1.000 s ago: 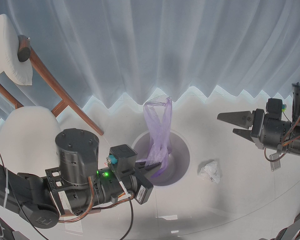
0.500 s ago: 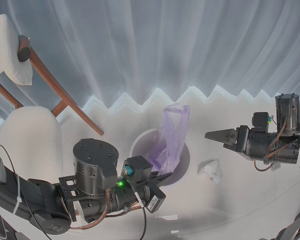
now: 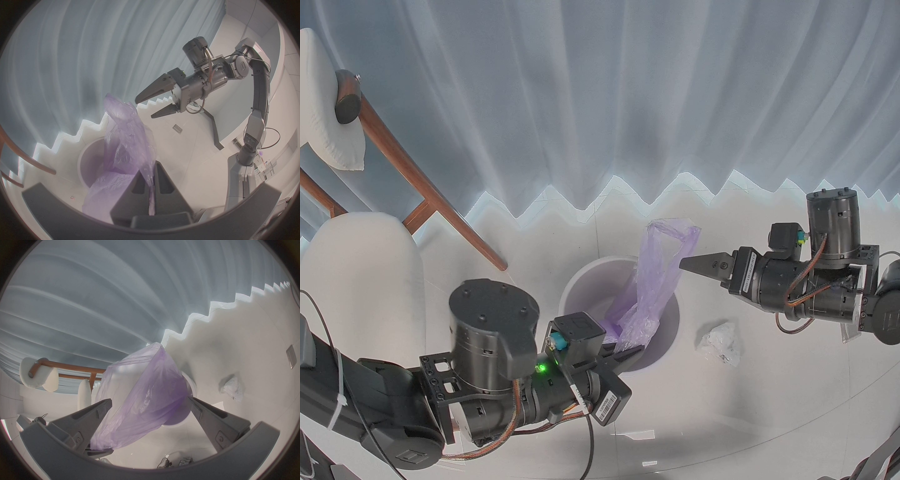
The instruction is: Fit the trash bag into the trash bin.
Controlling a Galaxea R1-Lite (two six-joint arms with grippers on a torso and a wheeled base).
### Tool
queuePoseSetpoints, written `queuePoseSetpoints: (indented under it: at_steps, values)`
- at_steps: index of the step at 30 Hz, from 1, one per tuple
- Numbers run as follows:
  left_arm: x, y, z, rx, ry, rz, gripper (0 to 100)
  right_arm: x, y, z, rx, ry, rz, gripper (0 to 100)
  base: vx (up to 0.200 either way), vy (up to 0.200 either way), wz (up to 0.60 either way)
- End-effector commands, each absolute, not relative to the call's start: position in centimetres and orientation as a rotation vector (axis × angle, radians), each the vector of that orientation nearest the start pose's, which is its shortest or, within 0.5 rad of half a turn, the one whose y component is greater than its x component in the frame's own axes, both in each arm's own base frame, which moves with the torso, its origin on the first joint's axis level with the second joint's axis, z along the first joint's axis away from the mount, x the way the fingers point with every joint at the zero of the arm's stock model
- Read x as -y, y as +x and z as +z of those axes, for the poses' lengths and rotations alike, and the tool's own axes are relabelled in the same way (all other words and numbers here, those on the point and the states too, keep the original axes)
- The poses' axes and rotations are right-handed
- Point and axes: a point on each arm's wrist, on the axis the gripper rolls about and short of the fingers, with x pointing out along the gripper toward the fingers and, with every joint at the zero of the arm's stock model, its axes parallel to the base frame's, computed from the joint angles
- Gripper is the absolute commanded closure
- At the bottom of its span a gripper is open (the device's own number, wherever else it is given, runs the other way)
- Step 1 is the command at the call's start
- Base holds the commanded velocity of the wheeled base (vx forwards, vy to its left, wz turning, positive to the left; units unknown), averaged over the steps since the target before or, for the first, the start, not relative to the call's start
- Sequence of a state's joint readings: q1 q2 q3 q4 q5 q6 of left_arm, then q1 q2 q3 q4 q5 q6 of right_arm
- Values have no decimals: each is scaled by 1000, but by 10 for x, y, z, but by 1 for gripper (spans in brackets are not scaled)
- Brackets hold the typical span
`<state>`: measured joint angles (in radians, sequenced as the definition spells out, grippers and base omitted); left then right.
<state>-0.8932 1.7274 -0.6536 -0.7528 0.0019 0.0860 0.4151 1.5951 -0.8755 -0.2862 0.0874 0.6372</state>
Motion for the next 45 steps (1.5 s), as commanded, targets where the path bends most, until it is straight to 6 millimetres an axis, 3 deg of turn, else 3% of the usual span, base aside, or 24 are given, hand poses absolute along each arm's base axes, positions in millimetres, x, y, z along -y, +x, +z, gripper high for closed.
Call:
queuePoseSetpoints:
  at_steps: [1,12,23,24,34,35,45]
  values:
    - [228,184,146,-265,223,-893,100,-122,272,189,-594,537,318,0,0,0,0]
    - [227,186,145,-270,222,-887,100,-138,290,187,-592,531,331,0,0,0,0]
    - [226,189,145,-268,220,-876,100,-147,289,180,-615,523,322,0,0,0,0]
    - [226,189,145,-268,220,-876,100,-147,289,178,-620,528,315,100,0,0,0]
    - [226,189,144,-274,222,-876,100,-149,287,179,-624,593,294,100,0,0,0]
    - [226,189,143,-275,223,-875,0,-149,288,179,-621,597,291,100,0,0,0]
    - [221,186,145,-312,136,-815,0,-147,284,176,-629,600,283,100,0,0,0]
